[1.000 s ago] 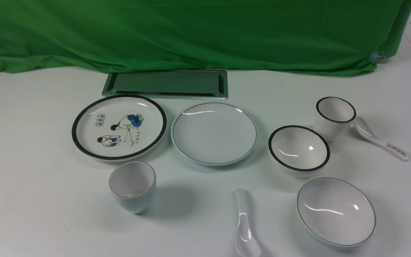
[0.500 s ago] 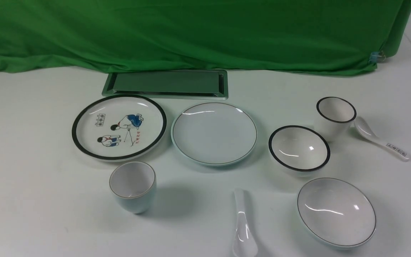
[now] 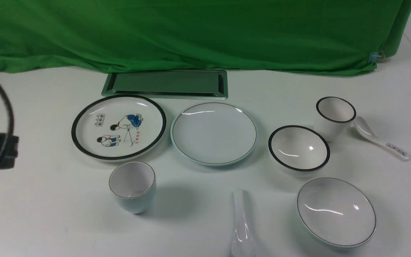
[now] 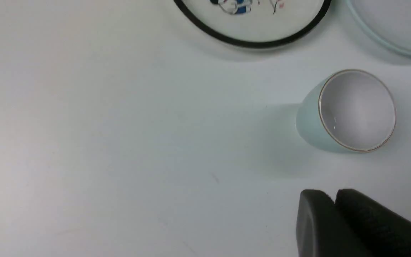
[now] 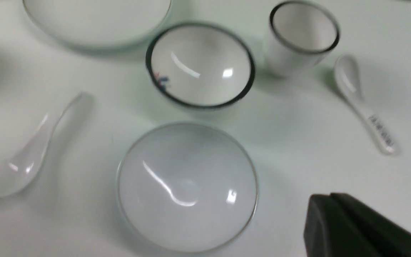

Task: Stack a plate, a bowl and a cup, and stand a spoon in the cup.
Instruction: Use the right arm to grab a blue rice bowl, then use the right arm to put the blue rice bowl into the blue large plate in the middle

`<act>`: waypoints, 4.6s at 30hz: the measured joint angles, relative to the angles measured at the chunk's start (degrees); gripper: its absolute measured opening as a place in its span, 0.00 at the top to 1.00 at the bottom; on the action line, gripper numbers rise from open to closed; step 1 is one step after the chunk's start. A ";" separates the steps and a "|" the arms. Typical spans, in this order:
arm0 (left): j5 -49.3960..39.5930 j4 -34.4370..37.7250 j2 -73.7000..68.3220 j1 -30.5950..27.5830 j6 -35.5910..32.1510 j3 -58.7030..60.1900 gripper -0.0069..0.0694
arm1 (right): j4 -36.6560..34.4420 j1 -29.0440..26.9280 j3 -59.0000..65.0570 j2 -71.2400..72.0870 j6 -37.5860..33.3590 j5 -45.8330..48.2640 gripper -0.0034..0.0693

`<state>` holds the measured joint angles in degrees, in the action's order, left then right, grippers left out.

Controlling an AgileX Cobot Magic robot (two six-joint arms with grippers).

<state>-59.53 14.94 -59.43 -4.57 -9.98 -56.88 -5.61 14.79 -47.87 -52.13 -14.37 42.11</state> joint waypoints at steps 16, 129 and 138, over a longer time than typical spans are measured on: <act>10.08 -10.11 -30.27 19.40 6.52 -9.59 0.38 | -0.33 10.75 -2.44 -11.18 -3.50 -2.91 0.93; 8.37 -20.19 -12.47 19.40 7.00 -13.47 0.81 | -10.63 10.28 -64.52 -77.91 1.07 -1.18 0.62; 5.68 -13.59 -21.94 19.40 3.81 -13.47 0.33 | -6.52 10.28 -81.91 -77.94 -1.90 22.43 0.24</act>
<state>-53.85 1.35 -81.37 14.83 -6.17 -70.35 -12.13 25.06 -129.77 -130.07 -16.27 64.55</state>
